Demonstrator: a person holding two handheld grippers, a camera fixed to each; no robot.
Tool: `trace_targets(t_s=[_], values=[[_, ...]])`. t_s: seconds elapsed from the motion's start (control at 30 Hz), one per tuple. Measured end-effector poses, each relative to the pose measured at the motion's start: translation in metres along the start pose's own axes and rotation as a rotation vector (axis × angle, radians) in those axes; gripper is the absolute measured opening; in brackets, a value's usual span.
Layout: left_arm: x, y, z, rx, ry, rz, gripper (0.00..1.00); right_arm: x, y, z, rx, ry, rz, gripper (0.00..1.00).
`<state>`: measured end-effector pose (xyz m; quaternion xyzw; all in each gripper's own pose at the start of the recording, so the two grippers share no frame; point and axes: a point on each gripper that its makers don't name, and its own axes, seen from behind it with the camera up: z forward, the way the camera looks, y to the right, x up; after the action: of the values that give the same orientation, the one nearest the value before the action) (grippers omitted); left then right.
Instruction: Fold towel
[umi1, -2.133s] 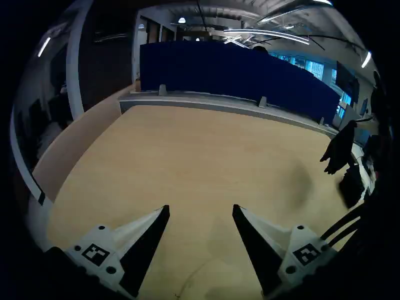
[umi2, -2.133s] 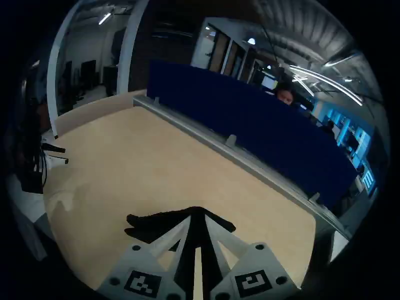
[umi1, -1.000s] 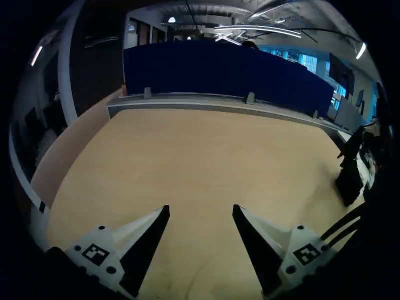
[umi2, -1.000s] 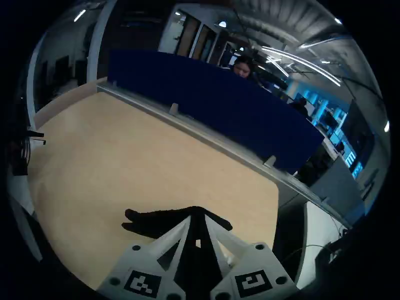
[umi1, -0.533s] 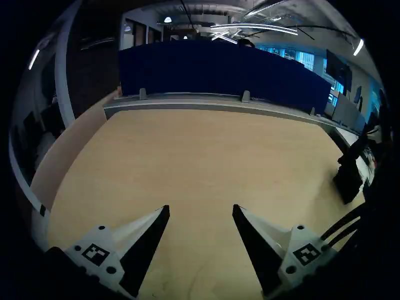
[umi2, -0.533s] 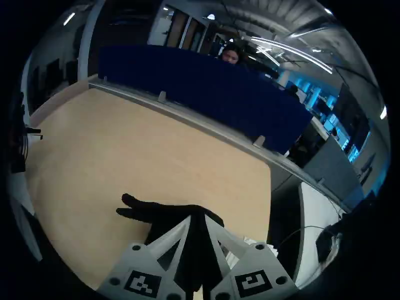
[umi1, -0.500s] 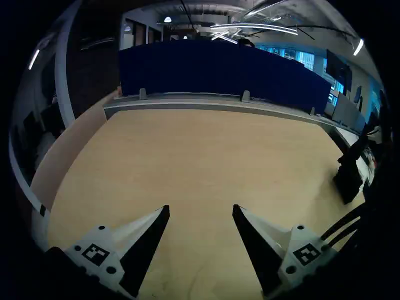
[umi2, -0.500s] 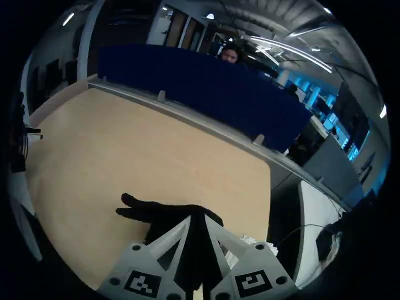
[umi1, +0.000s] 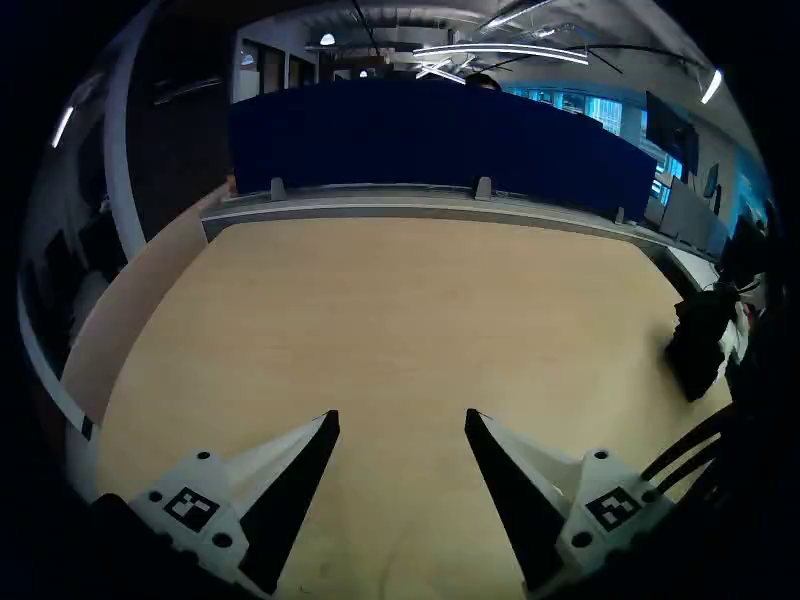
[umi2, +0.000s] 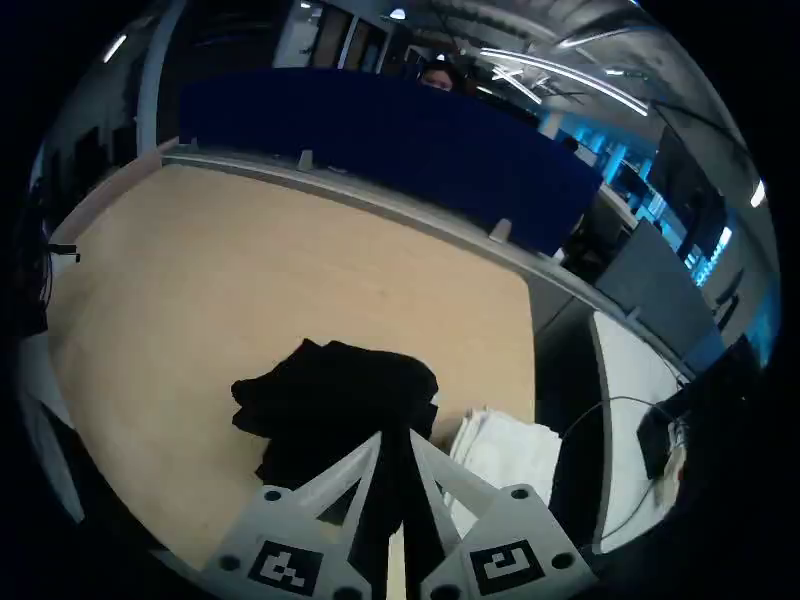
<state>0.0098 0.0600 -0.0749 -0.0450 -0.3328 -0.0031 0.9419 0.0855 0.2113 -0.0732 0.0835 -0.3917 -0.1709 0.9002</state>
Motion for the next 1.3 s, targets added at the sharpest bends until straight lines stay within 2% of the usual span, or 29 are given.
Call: trace_targets(t_s=[0.4,0.8,1.07,1.3], values=[[-0.003,0.002,-0.003,-0.002,-0.006,0.017,0.93,-0.059,0.004,0.000,-0.025,-0.073,0.054,0.04],[-0.006,-0.001,-0.003,0.005,-0.010,0.025,0.93,-0.117,-0.003,0.013,-0.024,-0.159,0.141,0.04],[-0.007,-0.001,-0.004,0.007,-0.011,0.025,0.93,-0.135,-0.009,0.026,-0.025,-0.193,0.174,0.04],[-0.007,0.000,-0.006,0.005,-0.011,0.025,0.93,-0.134,-0.012,0.030,-0.035,-0.191,0.180,0.05]])
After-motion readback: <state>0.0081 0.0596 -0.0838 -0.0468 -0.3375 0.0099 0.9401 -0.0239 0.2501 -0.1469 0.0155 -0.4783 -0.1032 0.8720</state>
